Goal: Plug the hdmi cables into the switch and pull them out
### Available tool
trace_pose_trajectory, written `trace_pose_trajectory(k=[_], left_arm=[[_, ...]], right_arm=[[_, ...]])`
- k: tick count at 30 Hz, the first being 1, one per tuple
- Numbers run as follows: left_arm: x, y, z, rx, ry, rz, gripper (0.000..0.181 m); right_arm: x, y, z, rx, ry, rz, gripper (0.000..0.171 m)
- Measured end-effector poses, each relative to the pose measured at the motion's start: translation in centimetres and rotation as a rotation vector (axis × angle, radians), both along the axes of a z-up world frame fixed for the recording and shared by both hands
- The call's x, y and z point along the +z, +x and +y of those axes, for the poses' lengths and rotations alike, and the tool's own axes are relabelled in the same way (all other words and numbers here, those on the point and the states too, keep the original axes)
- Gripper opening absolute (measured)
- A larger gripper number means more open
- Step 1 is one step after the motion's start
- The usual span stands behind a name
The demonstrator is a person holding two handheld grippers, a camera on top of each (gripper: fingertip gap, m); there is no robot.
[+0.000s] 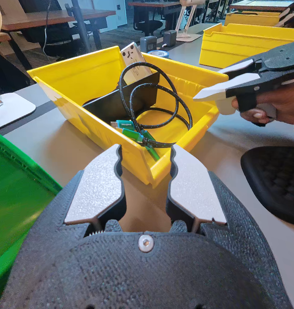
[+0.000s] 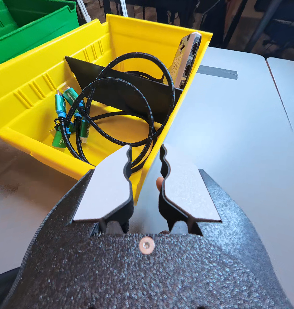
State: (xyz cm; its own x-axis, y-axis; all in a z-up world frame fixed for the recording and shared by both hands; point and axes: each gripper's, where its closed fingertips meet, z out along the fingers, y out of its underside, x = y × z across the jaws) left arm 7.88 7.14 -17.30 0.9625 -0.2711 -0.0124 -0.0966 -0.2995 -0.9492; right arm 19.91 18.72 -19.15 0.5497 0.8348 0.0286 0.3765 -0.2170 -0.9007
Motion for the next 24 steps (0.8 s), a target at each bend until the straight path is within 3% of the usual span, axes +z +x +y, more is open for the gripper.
trace_pose_trajectory(k=[5,15,24], left_arm=[[-0.1,-0.5,1.4,0.031,0.017,-0.04,0.034],[-0.5,-1.9,2.5,0.12,0.031,-0.008,0.042],[-0.7,-2.1,3.1,0.128,0.03,0.016,0.03]], right_arm=[[-0.1,0.7,1.1,-0.043,0.09,-0.063,0.028],[0.4,0.6,1.3,-0.071,0.153,-0.084,0.027],[0.3,0.4,1.0,-0.083,0.15,-0.079,0.022]])
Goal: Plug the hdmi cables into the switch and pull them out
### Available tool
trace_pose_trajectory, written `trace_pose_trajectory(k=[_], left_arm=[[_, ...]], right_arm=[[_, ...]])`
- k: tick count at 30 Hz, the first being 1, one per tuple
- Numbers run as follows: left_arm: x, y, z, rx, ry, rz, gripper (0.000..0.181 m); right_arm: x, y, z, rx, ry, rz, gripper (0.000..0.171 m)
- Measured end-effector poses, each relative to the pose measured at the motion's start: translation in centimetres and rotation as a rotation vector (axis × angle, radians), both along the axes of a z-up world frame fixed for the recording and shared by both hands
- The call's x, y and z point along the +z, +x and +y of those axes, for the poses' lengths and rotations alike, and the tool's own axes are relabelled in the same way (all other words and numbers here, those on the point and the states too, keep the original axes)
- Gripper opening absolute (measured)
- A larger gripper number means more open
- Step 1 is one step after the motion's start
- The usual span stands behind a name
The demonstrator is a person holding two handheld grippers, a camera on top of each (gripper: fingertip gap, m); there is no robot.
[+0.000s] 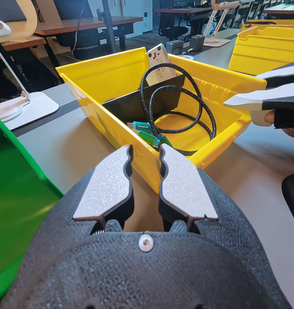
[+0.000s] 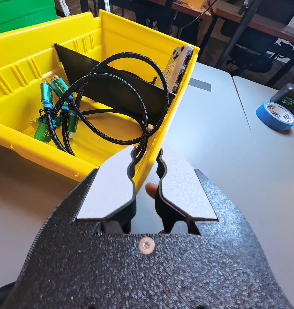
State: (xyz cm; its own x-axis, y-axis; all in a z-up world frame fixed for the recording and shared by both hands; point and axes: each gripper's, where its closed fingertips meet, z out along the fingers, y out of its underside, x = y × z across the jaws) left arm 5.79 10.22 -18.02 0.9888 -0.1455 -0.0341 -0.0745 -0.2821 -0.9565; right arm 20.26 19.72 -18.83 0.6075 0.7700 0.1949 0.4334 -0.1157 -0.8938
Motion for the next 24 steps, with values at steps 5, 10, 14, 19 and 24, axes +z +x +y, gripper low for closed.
trace_pose_trajectory(k=[5,10,14,19,24], left_arm=[[1.8,0.8,-1.5,-0.05,0.044,0.048,0.024],[7.1,1.6,-3.8,-0.074,0.156,0.14,0.021],[12.2,1.6,-6.5,-0.059,0.253,0.209,0.02],[18.0,-3.0,-12.1,0.064,0.336,0.261,0.018],[21.2,-11.0,-19.6,0.219,0.352,0.239,0.019]], right_arm=[[1.2,1.1,-2.2,0.019,-0.004,0.029,0.023],[5.2,2.5,-5.4,0.01,0.067,0.114,0.021],[10.2,2.1,-7.8,0.028,0.149,0.19,0.021],[17.2,-3.0,-12.8,0.253,0.197,0.304,0.022],[20.0,-13.1,-17.5,0.433,0.26,0.288,0.014]])
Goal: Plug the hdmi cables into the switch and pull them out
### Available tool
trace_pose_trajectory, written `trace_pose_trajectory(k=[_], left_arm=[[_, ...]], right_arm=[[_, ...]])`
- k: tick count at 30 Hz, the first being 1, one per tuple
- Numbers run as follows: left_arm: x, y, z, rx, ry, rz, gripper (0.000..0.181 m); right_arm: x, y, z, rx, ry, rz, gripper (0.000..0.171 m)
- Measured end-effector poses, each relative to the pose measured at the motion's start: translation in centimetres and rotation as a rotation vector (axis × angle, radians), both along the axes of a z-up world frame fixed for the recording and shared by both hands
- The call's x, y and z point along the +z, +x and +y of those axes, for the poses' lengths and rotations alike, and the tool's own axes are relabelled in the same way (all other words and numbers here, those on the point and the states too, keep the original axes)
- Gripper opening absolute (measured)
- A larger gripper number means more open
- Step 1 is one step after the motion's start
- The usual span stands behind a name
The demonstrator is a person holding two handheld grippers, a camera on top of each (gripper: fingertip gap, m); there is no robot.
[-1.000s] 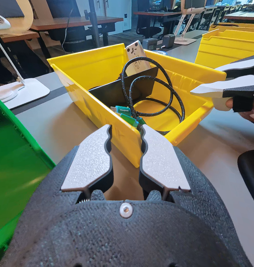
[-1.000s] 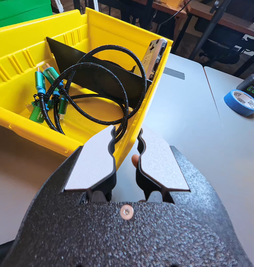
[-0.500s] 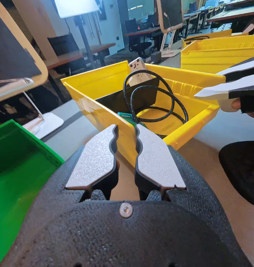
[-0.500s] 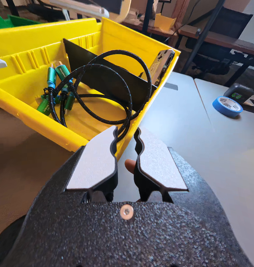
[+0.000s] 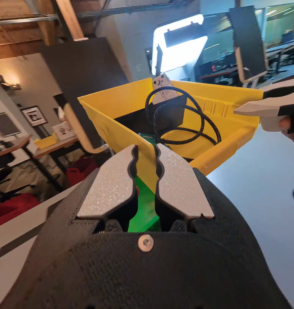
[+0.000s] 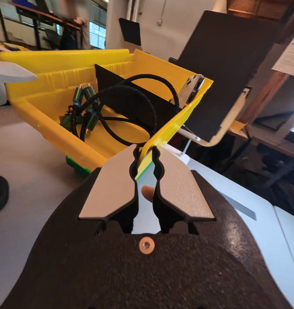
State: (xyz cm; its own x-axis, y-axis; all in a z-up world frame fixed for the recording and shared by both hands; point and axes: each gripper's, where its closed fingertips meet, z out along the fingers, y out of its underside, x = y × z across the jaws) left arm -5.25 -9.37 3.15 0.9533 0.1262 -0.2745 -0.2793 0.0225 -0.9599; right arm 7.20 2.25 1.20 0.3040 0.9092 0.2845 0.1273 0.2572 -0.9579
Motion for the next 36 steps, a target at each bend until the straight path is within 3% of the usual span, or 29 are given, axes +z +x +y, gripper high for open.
trace_pose_trajectory(k=[6,11,15,19,26,36], left_arm=[[-0.1,-8.2,-9.7,0.236,-0.01,0.034,0.018],[-0.9,-13.0,-17.6,0.374,-0.108,0.081,0.016],[-3.5,-15.3,-21.8,0.42,-0.151,0.0,0.018],[-7.5,-17.8,-22.6,0.454,-0.215,-0.076,0.017],[-13.7,-19.5,-20.1,0.428,-0.307,-0.16,0.018],[-17.2,-20.1,-17.0,0.397,-0.352,-0.189,0.024]], right_arm=[[-1.2,-11.4,-7.1,0.186,-0.017,-0.02,0.012],[-3.5,-17.5,-14.5,0.345,-0.041,-0.045,0.013],[-6.0,-21.6,-17.6,0.429,-0.166,-0.057,0.01],[-9.3,-23.2,-18.4,0.429,-0.171,-0.12,0.009],[-13.6,-23.7,-15.9,0.373,-0.177,-0.186,0.009],[-17.1,-24.1,-13.1,0.296,-0.167,-0.275,0.018]])
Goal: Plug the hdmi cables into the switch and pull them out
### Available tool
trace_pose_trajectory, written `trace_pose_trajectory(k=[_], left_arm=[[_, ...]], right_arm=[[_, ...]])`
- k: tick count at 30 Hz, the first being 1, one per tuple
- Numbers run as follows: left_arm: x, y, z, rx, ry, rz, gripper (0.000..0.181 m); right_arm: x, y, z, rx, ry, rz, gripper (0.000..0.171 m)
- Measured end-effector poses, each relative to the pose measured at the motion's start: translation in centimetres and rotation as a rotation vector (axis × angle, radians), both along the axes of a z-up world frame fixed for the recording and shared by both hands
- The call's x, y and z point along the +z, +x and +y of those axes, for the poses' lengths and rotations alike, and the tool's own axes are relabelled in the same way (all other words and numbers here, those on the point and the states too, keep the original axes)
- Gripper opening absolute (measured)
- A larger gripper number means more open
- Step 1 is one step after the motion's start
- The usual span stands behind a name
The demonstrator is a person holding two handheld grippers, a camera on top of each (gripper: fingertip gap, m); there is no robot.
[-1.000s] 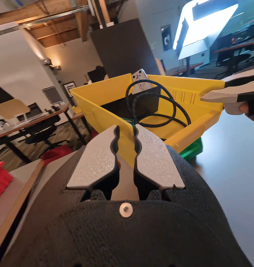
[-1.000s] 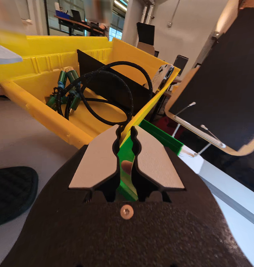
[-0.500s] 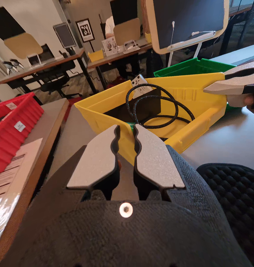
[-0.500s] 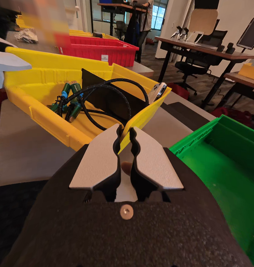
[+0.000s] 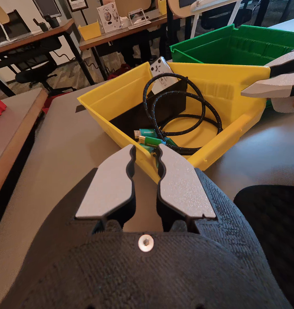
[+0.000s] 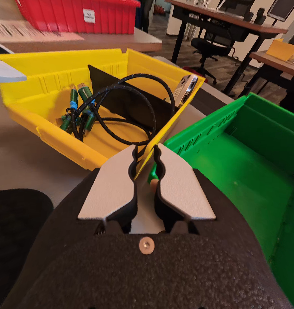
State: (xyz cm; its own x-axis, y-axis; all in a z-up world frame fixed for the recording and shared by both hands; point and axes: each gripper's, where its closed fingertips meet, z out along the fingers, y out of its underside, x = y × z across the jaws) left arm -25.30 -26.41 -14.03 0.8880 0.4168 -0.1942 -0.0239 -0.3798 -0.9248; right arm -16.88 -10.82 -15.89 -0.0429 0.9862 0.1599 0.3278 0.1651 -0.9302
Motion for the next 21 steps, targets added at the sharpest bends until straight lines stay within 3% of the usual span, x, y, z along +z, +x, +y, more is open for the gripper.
trace_pose_trajectory(k=[4,8,12,16,21], left_arm=[[-1.7,0.1,1.2,-0.025,-0.035,-0.03,0.023],[-2.6,1.1,1.4,-0.109,-0.099,-0.046,0.031],[1.1,1.4,0.3,-0.136,-0.034,-0.003,0.043],[2.4,3.5,0.7,-0.208,-0.108,0.049,0.057],[1.8,5.5,3.7,-0.313,-0.194,0.082,0.06]], right_arm=[[-1.1,1.1,0.9,-0.007,0.031,-0.069,0.026],[2.7,5.0,2.1,0.019,0.04,-0.027,0.027],[5.6,8.0,7.2,0.006,0.176,-0.111,0.03],[3.8,9.1,10.6,0.109,0.272,-0.324,0.052],[2.2,9.2,12.6,0.201,0.346,-0.398,0.046]])
